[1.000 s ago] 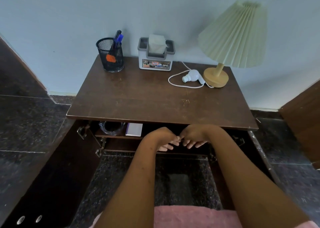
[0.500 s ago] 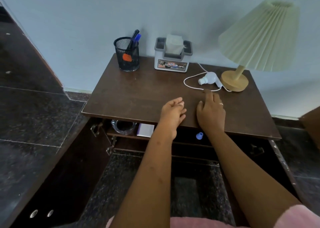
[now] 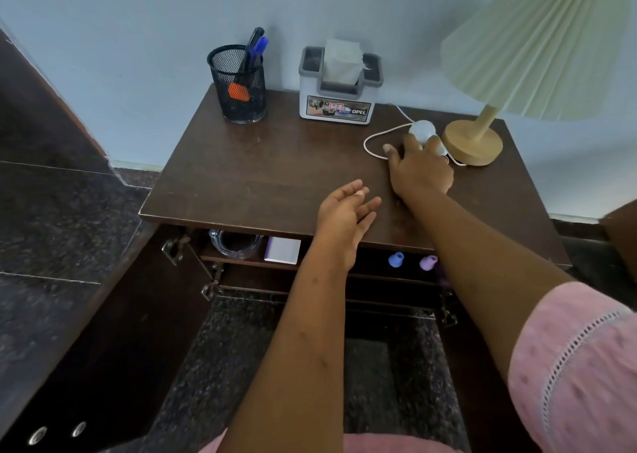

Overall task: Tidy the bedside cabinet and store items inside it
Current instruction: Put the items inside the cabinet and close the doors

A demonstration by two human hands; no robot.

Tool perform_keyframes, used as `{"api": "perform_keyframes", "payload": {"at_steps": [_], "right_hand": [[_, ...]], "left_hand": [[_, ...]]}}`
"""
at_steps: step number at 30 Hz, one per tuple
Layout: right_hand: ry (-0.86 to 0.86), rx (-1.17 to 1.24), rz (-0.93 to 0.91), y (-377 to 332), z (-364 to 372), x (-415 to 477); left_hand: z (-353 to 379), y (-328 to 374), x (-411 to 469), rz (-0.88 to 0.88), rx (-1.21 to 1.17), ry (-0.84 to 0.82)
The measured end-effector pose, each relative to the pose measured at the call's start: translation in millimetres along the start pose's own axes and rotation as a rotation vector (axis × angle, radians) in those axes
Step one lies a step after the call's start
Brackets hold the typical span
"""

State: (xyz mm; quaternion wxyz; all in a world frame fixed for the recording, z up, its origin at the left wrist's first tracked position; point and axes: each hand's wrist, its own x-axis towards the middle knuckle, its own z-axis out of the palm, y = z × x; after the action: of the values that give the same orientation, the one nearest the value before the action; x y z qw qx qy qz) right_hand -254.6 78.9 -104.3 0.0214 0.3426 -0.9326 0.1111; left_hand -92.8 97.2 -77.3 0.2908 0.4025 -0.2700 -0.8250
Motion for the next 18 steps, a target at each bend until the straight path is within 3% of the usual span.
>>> {"api": "perform_keyframes", "payload": {"at_steps": [8,13,18], "right_hand": [[0.184,0.183,-0.154,11.1,-10.0,-38.6],[0.057,0.425,-0.376,27.0,-21.4,-96.7],[-0.097,0.507,-0.646,30.7,-28.1,-158.8]], "left_hand": [[-2.1,-1.8,-8.9,-0.018,0.038,-0.033],[-8.1,-9.1,-23.2,-0.039,0.224,-0.147],[-22.0,-3.1,-39.0,-0.022,0.19,-0.122]]}}
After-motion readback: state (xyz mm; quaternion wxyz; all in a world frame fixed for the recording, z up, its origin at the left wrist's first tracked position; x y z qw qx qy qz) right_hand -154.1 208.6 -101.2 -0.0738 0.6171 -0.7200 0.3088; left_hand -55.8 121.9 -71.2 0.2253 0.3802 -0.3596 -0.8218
